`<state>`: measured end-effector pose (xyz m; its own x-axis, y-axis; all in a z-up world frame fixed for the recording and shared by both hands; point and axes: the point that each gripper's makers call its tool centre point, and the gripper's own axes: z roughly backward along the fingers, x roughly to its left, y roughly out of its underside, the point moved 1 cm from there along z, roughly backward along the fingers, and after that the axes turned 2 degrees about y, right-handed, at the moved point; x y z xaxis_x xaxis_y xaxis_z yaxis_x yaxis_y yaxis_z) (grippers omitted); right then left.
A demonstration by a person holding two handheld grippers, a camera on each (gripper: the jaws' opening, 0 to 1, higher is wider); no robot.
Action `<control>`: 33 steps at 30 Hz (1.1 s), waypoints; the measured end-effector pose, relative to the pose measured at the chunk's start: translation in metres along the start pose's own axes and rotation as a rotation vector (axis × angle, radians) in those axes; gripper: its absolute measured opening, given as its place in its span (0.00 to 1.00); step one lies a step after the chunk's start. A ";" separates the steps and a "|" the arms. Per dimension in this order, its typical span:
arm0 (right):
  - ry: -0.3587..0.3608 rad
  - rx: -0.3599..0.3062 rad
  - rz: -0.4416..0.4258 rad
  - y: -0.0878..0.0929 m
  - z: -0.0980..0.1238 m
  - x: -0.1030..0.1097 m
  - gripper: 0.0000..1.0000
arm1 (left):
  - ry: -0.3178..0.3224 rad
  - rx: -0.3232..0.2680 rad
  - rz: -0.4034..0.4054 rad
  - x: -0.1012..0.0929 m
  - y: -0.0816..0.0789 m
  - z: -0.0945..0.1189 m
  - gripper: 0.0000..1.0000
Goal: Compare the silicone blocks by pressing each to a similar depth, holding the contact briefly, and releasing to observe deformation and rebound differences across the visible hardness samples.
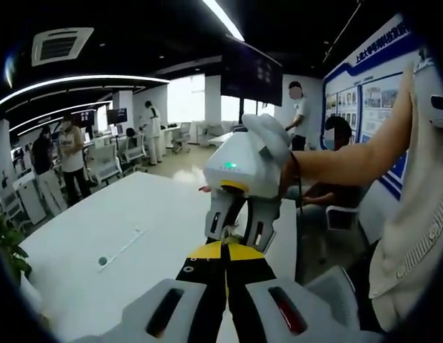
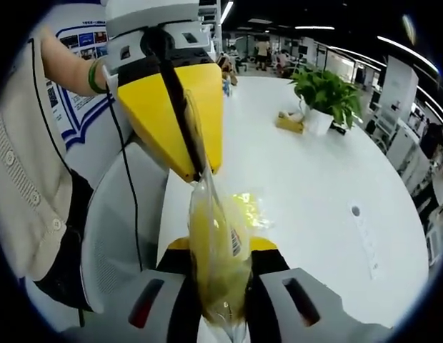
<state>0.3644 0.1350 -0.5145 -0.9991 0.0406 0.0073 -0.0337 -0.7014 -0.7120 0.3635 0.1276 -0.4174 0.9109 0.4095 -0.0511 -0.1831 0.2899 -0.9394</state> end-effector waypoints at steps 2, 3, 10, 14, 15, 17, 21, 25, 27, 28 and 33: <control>0.006 -0.007 -0.002 -0.002 0.000 0.000 0.15 | -0.007 -0.004 -0.001 0.001 -0.001 0.000 0.00; 0.018 -0.015 0.013 -0.003 0.001 -0.002 0.15 | -0.009 -0.007 -0.014 0.000 -0.002 0.001 0.00; 0.053 -0.028 0.060 -0.008 0.003 -0.007 0.18 | -0.020 -0.025 -0.011 0.002 -0.006 0.003 0.00; 0.064 -0.036 0.094 -0.010 0.003 -0.009 0.19 | -0.023 -0.033 0.002 0.003 -0.006 0.004 0.00; 0.066 -0.036 0.096 -0.010 0.003 -0.009 0.19 | -0.024 -0.036 0.004 0.003 -0.006 0.004 0.00; 0.067 -0.037 0.097 -0.011 0.003 -0.010 0.20 | -0.028 -0.038 0.005 0.003 -0.006 0.005 0.00; 0.062 -0.046 0.097 -0.013 0.002 -0.008 0.21 | -0.031 -0.040 0.003 0.003 -0.007 0.006 0.00; 0.059 -0.051 0.094 -0.014 0.001 -0.007 0.22 | -0.033 -0.039 0.005 0.003 -0.007 0.007 0.00; 0.060 -0.051 0.098 -0.014 0.001 -0.007 0.22 | -0.036 -0.038 0.011 0.003 -0.006 0.007 0.00; 0.060 -0.050 0.100 -0.014 0.000 -0.007 0.22 | -0.032 -0.035 0.012 0.001 -0.006 0.006 0.00; 0.058 -0.052 0.101 -0.013 -0.001 -0.007 0.23 | -0.044 -0.031 0.031 0.001 -0.004 0.005 0.00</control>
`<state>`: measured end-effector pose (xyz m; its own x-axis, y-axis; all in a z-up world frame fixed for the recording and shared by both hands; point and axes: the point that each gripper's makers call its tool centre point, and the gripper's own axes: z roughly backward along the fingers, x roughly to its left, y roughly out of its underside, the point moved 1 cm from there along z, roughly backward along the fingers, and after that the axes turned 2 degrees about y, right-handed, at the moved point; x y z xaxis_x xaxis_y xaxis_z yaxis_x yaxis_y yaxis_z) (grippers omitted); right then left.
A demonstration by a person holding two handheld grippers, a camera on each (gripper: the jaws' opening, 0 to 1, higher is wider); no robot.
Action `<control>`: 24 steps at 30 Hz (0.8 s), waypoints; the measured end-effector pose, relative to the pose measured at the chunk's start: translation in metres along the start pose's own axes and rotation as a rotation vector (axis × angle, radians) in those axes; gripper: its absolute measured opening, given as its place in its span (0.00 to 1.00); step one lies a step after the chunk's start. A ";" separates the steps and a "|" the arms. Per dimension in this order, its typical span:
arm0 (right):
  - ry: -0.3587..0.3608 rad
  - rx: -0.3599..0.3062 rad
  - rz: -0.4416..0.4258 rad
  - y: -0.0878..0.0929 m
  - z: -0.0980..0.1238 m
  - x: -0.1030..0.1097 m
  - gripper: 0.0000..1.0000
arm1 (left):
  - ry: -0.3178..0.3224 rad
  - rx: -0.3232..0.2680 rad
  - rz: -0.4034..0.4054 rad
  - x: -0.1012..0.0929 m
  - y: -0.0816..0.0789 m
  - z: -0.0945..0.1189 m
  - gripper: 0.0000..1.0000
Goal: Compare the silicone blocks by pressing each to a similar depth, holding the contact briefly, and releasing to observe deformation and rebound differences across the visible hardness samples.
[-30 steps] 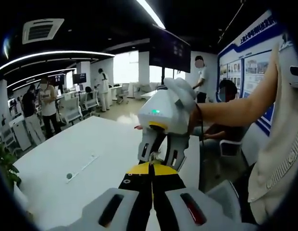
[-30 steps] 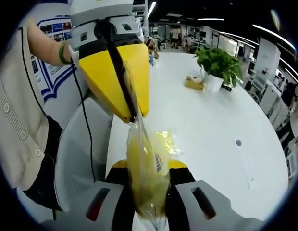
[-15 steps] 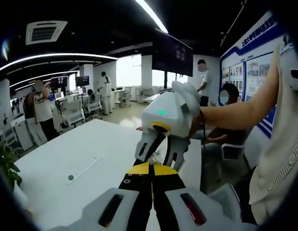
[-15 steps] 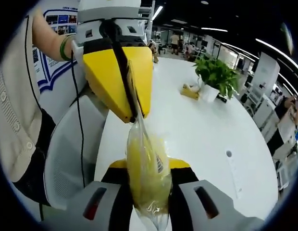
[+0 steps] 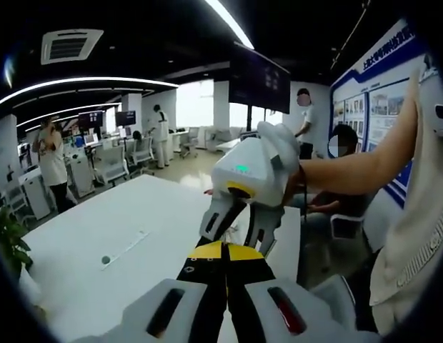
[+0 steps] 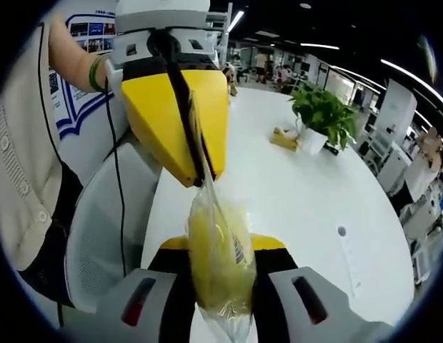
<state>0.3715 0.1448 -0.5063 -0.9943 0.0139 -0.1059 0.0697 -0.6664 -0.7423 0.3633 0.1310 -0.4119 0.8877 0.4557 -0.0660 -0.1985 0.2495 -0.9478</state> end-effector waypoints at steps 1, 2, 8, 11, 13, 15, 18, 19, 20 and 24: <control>0.000 0.000 0.002 0.001 0.000 0.000 0.23 | -0.002 0.001 0.006 0.000 0.001 0.000 0.00; 0.000 -0.001 0.000 0.001 -0.001 0.000 0.23 | -0.007 -0.002 0.012 0.001 0.001 0.000 0.00; -0.002 -0.006 -0.006 0.006 -0.004 0.002 0.25 | -0.005 -0.001 0.054 0.006 0.007 -0.003 0.00; -0.001 -0.011 -0.016 0.009 -0.005 0.002 0.27 | 0.002 0.007 0.066 0.005 0.011 -0.007 0.00; 0.001 -0.012 -0.015 0.012 -0.006 0.002 0.29 | -0.002 0.015 0.079 0.006 0.015 -0.009 0.00; 0.014 -0.043 -0.037 0.011 -0.003 0.000 0.33 | 0.001 0.036 0.094 0.005 0.023 -0.014 0.00; 0.043 -0.073 -0.057 0.013 0.002 -0.004 0.39 | 0.009 0.054 0.116 0.003 0.034 -0.020 0.00; 0.048 -0.076 -0.069 0.015 0.004 -0.004 0.40 | 0.020 0.072 0.132 0.001 0.040 -0.021 0.00; 0.055 -0.077 -0.076 0.019 0.006 -0.004 0.41 | 0.011 0.071 0.130 0.003 0.042 -0.023 0.00; 0.089 -0.097 -0.123 0.034 0.017 0.000 0.39 | 0.011 0.091 0.185 0.005 0.059 -0.032 0.00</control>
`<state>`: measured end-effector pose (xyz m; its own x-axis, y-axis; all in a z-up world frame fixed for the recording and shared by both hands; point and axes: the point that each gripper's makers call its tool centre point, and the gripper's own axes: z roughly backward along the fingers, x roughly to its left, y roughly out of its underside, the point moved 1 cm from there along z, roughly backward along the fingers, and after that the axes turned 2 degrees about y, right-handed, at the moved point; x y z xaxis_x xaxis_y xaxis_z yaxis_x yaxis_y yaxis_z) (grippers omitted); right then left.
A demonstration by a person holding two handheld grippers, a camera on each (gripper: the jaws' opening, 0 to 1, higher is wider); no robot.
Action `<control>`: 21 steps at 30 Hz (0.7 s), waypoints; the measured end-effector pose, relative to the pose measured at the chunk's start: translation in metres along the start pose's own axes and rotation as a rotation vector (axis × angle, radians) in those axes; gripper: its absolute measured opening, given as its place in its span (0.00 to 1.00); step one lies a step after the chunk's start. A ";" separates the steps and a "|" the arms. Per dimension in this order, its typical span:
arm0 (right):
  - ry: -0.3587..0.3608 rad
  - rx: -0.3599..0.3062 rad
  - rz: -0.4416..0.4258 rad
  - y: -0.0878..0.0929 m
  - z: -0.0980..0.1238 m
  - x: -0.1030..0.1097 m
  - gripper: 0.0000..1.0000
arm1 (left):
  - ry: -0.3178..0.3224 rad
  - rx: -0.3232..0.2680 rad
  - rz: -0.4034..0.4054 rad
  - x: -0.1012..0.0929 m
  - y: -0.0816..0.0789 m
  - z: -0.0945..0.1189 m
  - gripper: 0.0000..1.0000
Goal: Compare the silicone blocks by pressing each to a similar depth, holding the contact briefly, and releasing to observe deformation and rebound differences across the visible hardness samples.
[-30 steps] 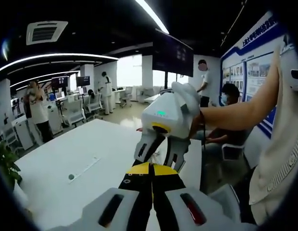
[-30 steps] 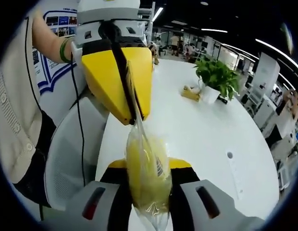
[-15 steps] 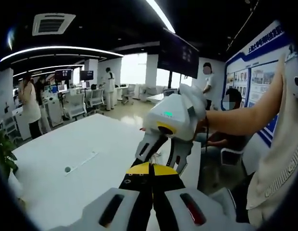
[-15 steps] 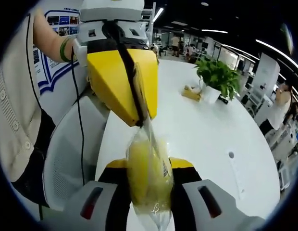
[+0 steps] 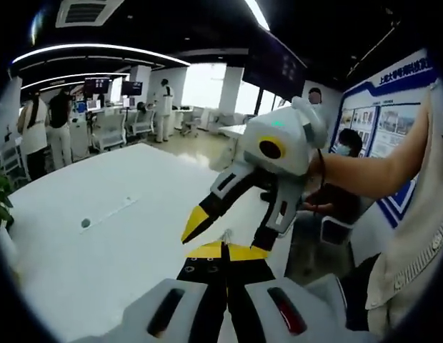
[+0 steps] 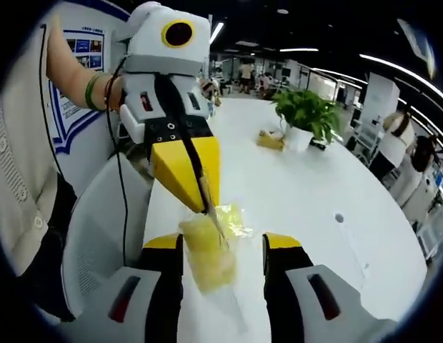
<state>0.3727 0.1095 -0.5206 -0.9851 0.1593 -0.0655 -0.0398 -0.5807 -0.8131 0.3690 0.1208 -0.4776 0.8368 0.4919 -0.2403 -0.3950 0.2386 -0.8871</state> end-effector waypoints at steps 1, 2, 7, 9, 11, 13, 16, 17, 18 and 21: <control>0.010 -0.007 -0.012 0.003 0.003 0.000 0.38 | 0.024 0.016 0.010 -0.003 0.005 -0.003 0.00; 0.020 -0.015 -0.023 0.005 0.007 0.000 0.37 | 0.016 0.016 0.026 -0.002 0.007 -0.006 0.00; 0.080 -0.070 -0.081 0.017 0.032 0.003 0.39 | 0.005 0.024 0.033 0.003 0.016 -0.020 0.00; 0.124 -0.100 -0.087 0.022 0.047 0.004 0.41 | 0.013 0.026 0.065 0.004 0.017 -0.025 0.00; 0.151 -0.117 -0.105 0.027 0.057 0.006 0.44 | 0.015 0.025 0.071 0.006 0.018 -0.028 0.00; 0.178 -0.151 -0.145 0.032 0.069 0.008 0.47 | 0.001 0.013 0.074 0.009 0.018 -0.033 0.00; 0.225 -0.185 -0.197 0.040 0.085 0.011 0.54 | 0.001 0.010 0.090 0.010 0.020 -0.043 0.00; 0.244 -0.191 -0.206 0.043 0.088 0.011 0.59 | 0.009 0.016 0.106 0.009 0.022 -0.048 0.00; 0.263 -0.203 -0.206 0.046 0.093 0.011 0.64 | 0.005 0.017 0.106 0.010 0.023 -0.051 0.00; 0.313 -0.227 -0.240 0.053 0.103 0.009 0.73 | 0.005 0.018 0.126 0.012 0.029 -0.064 0.00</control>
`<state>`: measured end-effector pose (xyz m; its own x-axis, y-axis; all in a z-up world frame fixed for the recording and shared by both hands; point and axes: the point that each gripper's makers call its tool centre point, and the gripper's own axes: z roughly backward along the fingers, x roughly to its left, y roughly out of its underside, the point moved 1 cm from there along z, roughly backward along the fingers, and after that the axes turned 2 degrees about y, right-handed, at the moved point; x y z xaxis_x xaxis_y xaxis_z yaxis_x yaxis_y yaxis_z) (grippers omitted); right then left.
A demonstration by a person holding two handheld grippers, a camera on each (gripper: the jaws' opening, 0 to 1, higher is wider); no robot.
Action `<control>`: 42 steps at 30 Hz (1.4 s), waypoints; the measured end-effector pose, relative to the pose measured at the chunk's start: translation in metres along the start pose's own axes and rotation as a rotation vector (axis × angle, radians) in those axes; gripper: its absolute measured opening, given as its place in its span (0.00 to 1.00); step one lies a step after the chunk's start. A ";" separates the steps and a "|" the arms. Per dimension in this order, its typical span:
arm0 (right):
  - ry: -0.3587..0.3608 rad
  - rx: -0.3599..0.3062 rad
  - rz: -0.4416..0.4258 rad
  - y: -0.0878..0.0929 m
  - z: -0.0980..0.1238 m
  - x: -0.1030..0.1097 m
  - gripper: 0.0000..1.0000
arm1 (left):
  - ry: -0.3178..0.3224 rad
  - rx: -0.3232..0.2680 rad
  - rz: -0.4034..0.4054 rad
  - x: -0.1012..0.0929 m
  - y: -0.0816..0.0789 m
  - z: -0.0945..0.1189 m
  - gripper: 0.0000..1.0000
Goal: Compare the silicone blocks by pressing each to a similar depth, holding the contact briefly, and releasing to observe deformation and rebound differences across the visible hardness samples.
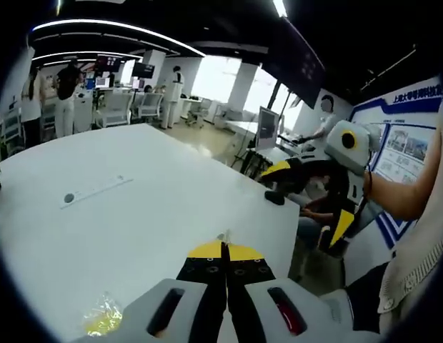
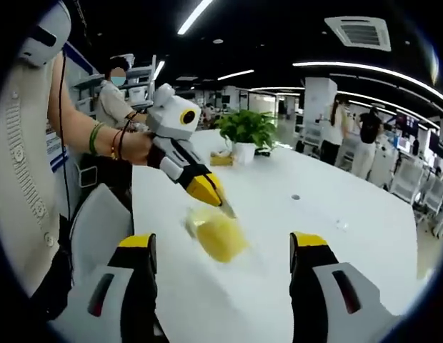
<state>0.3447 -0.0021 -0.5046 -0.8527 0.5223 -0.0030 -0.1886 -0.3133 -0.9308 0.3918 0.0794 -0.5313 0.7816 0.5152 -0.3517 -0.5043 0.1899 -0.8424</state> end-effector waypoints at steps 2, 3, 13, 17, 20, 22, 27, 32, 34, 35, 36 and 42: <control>0.007 0.000 -0.030 0.004 0.006 -0.002 0.72 | 0.006 -0.001 0.034 0.000 0.004 -0.008 0.00; 0.013 -0.006 -0.040 0.004 0.008 -0.003 0.72 | -0.001 -0.003 0.034 0.001 0.005 -0.011 0.00; 0.031 -0.006 -0.084 0.019 0.017 -0.012 0.68 | -0.061 -0.050 0.205 0.029 0.028 -0.035 0.00; 0.050 -0.039 -0.110 0.019 0.019 -0.022 0.67 | -0.143 -0.078 0.270 0.055 0.035 -0.033 0.00; 0.047 -0.040 -0.115 0.020 0.019 -0.023 0.66 | -0.195 -0.089 0.299 0.073 0.040 -0.031 0.00; 0.045 -0.039 -0.121 0.022 0.020 -0.025 0.66 | -0.217 -0.096 0.338 0.082 0.045 -0.031 0.00; 0.043 -0.067 -0.166 0.022 0.024 -0.029 0.65 | -0.304 -0.149 0.452 0.108 0.056 -0.032 0.00; 0.056 -0.043 -0.169 0.031 0.027 -0.035 0.64 | -0.348 -0.150 0.478 0.124 0.064 -0.035 0.00; 0.055 -0.042 -0.182 0.035 0.028 -0.037 0.63 | -0.366 -0.150 0.505 0.130 0.070 -0.038 0.00; 0.056 -0.045 -0.187 0.035 0.028 -0.037 0.63 | -0.369 -0.150 0.519 0.132 0.072 -0.039 0.00; 0.057 -0.047 -0.191 0.036 0.028 -0.038 0.63 | -0.373 -0.146 0.528 0.134 0.075 -0.041 0.00; 0.059 -0.035 -0.204 0.042 0.027 -0.040 0.63 | -0.407 -0.131 0.580 0.146 0.092 -0.047 0.00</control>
<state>0.3579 -0.0576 -0.5343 -0.7685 0.6178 0.1665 -0.3368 -0.1694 -0.9262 0.4771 0.1326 -0.6794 0.1899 0.7781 -0.5987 -0.7286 -0.2971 -0.6172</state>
